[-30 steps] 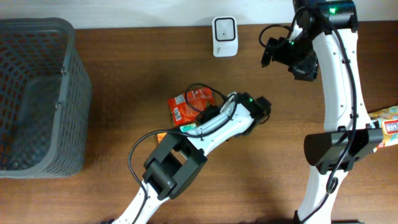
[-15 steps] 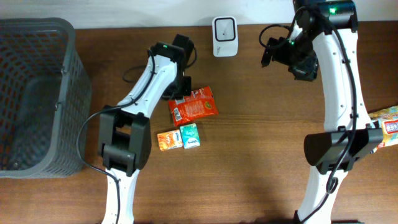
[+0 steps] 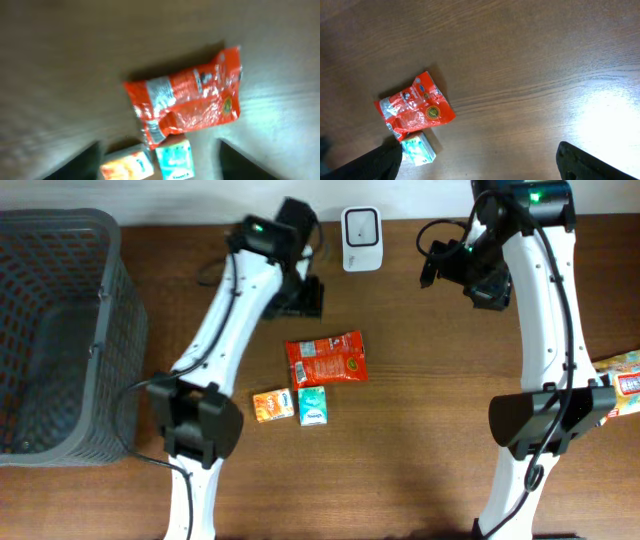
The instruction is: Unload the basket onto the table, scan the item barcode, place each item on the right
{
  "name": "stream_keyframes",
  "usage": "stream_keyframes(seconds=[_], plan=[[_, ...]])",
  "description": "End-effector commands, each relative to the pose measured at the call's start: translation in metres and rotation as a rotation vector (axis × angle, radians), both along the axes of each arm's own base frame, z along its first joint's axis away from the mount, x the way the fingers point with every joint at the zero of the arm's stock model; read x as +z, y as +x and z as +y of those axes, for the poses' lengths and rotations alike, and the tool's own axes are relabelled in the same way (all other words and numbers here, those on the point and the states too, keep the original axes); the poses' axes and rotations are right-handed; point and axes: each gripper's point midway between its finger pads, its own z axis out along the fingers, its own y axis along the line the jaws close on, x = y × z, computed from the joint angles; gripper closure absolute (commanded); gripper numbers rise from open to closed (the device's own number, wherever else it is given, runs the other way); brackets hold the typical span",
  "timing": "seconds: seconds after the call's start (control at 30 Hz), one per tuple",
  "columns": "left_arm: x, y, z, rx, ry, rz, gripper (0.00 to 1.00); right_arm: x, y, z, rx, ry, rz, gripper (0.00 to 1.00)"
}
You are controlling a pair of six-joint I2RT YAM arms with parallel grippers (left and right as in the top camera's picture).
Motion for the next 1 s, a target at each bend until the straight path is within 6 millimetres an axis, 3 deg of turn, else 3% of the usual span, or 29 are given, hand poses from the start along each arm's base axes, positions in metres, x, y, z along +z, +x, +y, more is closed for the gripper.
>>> stream_keyframes(seconds=[0.0,0.1,0.2,0.23,0.3,0.37,0.53,0.63,0.77,0.87,0.97], plan=[[0.042,0.018,0.042,0.073,0.101,-0.137,0.01,0.005,-0.001,-0.001,-0.001,-0.008,-0.013,0.02],[0.038,0.022,0.065,0.117,0.125,-0.12,0.01,0.006,0.0,0.0,-0.006,-0.004,-0.017,0.02],[0.036,0.025,0.081,0.151,0.128,-0.114,0.01,0.012,0.026,0.0,-0.018,-0.001,-0.122,0.02],[0.035,0.027,0.087,0.167,0.129,-0.112,0.01,0.016,0.036,0.004,-0.013,0.022,-0.169,0.02],[0.035,0.029,0.097,0.187,0.13,-0.112,0.01,0.012,0.036,0.019,0.014,0.079,-0.157,0.02],[0.035,0.029,0.103,0.2,0.132,-0.106,0.01,-0.011,0.029,0.043,0.148,0.06,-0.103,0.02],[0.034,0.027,0.12,0.234,0.139,-0.085,0.01,-0.12,0.007,0.112,0.316,0.044,0.042,0.02],[0.033,0.027,0.13,0.253,0.143,-0.074,0.01,-0.153,-0.002,0.154,0.421,0.194,0.024,0.01],[0.033,0.025,0.131,0.254,0.145,-0.069,0.01,-0.191,-0.013,0.16,0.435,0.202,0.028,0.02],[0.033,0.025,0.131,0.254,0.145,-0.069,0.01,-0.203,-0.017,0.158,0.432,0.201,0.033,0.02],[0.033,0.025,0.131,0.254,0.145,-0.069,0.01,-0.213,-0.026,0.173,0.465,0.232,0.03,0.02]])
